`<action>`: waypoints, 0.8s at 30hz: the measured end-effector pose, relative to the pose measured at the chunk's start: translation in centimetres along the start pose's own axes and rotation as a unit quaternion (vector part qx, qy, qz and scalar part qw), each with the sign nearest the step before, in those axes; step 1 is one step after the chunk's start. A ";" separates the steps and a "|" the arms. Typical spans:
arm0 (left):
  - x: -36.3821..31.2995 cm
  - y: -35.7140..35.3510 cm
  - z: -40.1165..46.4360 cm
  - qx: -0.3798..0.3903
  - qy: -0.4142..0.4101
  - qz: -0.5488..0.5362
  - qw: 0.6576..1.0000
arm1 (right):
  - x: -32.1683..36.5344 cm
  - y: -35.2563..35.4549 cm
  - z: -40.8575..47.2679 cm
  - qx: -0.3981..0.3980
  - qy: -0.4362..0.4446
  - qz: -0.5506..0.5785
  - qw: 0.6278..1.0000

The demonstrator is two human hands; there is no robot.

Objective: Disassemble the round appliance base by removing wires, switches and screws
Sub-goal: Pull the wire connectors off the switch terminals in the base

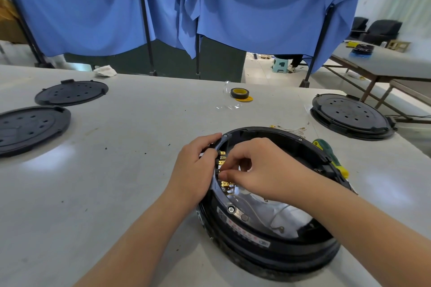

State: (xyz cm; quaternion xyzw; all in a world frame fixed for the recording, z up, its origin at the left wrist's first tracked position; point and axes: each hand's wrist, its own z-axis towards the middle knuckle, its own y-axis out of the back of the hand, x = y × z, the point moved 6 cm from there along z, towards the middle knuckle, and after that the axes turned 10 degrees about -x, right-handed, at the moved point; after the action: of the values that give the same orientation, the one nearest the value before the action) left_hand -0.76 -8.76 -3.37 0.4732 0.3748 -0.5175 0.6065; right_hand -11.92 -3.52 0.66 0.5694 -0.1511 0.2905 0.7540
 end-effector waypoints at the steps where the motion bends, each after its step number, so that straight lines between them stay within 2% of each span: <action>1: 0.0 0.0 0.0 0.000 0.000 0.000 1.000 | 0.0 0.0 0.0 0.000 0.001 0.002 1.000; 24: 0.2 0.0 0.0 0.003 -0.006 -0.003 1.000 | 0.5 0.2 0.0 -0.004 -0.002 -0.011 1.000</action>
State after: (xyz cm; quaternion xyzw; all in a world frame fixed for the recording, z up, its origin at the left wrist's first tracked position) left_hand -0.76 -8.86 -3.60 0.4708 0.3709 -0.5233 0.6057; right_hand -11.70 -3.34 1.11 0.5684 -0.1480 0.2804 0.7592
